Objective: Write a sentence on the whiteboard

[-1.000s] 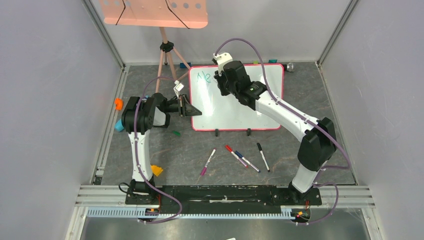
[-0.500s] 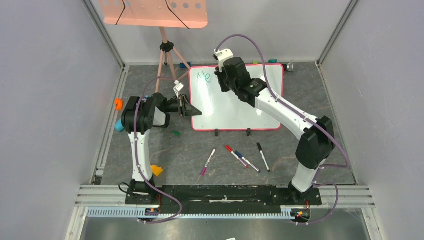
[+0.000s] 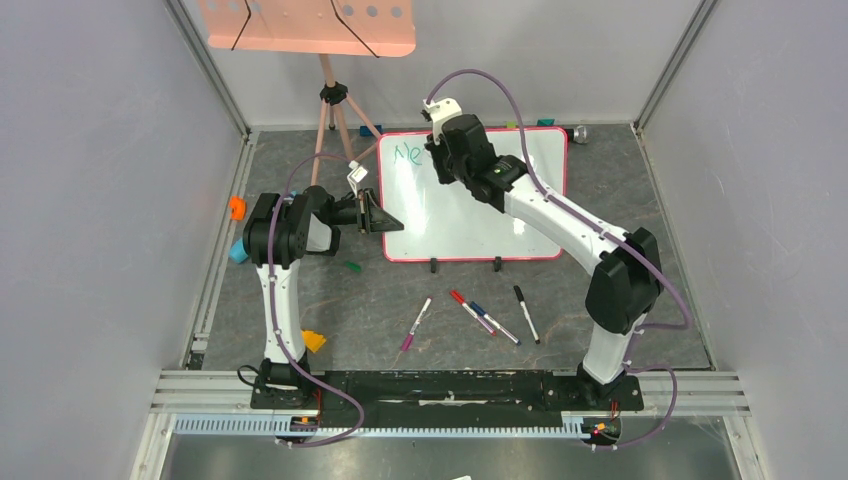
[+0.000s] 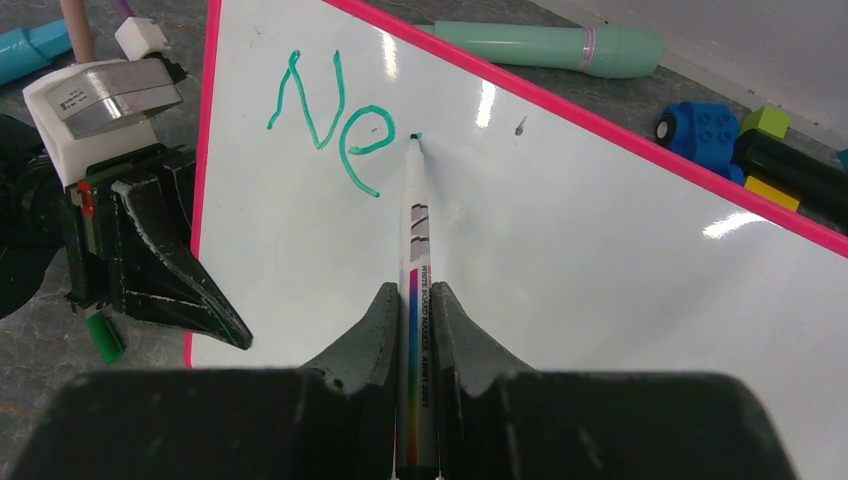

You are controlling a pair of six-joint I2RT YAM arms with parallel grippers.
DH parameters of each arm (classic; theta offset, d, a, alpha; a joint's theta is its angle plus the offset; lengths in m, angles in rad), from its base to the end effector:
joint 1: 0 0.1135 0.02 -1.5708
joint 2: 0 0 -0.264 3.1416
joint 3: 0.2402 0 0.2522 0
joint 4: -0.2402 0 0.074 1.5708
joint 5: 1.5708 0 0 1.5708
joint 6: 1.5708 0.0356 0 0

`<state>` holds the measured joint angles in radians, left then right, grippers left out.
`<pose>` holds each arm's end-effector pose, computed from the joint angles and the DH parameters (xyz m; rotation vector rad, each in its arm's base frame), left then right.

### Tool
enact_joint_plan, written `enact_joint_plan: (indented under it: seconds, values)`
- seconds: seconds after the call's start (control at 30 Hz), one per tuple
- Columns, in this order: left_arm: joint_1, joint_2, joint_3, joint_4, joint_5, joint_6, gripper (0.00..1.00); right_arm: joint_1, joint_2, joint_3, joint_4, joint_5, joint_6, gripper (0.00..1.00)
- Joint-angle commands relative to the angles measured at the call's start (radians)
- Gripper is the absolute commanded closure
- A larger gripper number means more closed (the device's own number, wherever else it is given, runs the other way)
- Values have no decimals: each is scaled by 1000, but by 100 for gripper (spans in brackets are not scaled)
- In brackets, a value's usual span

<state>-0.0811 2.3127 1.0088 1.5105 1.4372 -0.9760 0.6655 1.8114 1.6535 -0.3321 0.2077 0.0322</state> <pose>0.3938 -0.0674 0.1038 0.6796 1.7266 -1.7376 0.3430 0.2599 0.3394 -0.5171 1.9905 0.2199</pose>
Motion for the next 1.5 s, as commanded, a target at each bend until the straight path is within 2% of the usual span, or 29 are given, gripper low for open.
enact_joint_plan:
  seconds: [0.0,0.47,0.93,1.47]
  values:
    - [-6,33,7,47,-42,49,98,-4,-8,3,7,18,-6,100]
    - [-6,33,6,47,-43,49,98,-6,-103,-141,28,25,-1,100]
    - [-7,31,4,47,-41,51,98,-29,-30,-43,19,71,3,100]
    - [-6,31,5,47,-41,51,98,-38,-11,-17,18,72,0,100]
